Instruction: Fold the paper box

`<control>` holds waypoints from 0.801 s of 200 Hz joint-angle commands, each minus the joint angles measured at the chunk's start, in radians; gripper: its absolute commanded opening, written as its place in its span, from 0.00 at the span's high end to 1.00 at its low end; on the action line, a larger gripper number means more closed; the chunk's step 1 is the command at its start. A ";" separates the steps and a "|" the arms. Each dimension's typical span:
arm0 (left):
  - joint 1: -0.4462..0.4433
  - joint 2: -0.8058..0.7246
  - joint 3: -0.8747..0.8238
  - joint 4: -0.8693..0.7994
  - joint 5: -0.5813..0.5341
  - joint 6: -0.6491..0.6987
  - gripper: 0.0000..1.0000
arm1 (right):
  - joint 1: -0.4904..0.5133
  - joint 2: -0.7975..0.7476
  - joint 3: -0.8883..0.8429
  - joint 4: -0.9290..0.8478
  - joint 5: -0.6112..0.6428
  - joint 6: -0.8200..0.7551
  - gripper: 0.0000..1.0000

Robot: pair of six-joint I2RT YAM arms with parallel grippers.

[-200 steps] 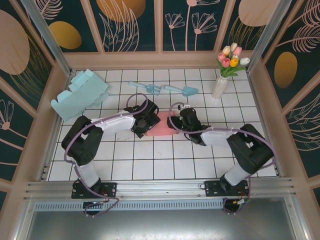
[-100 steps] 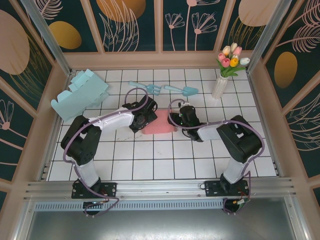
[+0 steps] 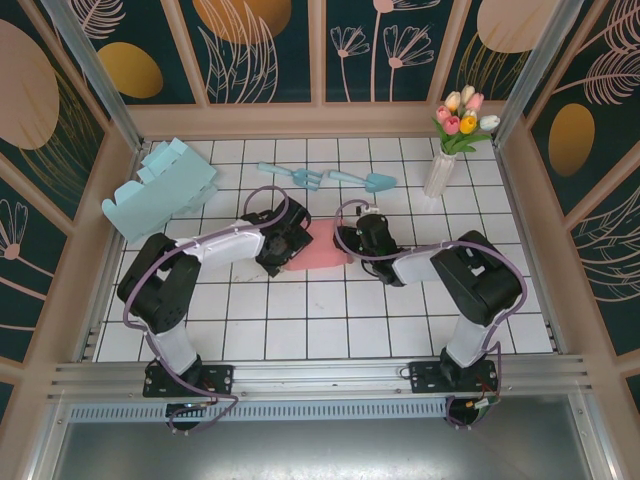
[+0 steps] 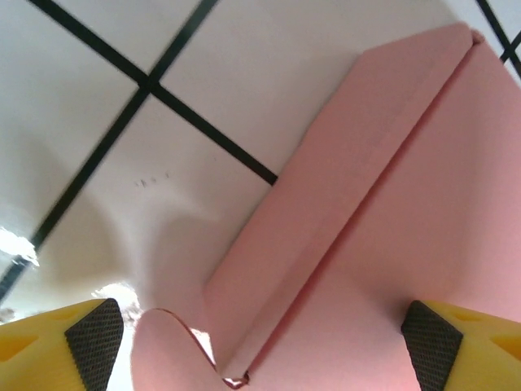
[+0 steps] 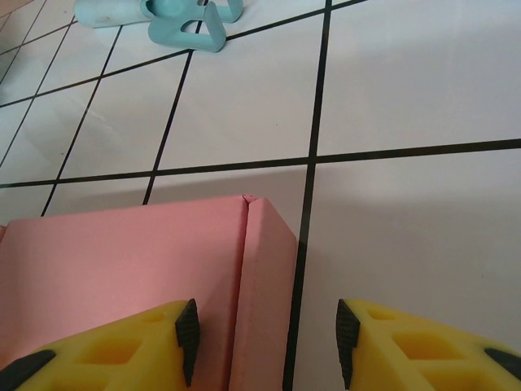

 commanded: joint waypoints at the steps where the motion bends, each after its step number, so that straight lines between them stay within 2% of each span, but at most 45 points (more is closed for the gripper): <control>1: -0.012 -0.014 -0.017 0.002 0.078 -0.068 0.09 | 0.017 0.033 -0.038 -0.045 0.011 0.031 0.50; 72: -0.056 0.014 -0.028 0.110 0.175 -0.200 0.11 | 0.059 0.036 -0.057 -0.010 0.036 0.089 0.53; 160: -0.080 0.038 0.001 0.152 0.185 -0.285 0.11 | 0.072 0.081 -0.097 0.088 -0.002 0.156 0.59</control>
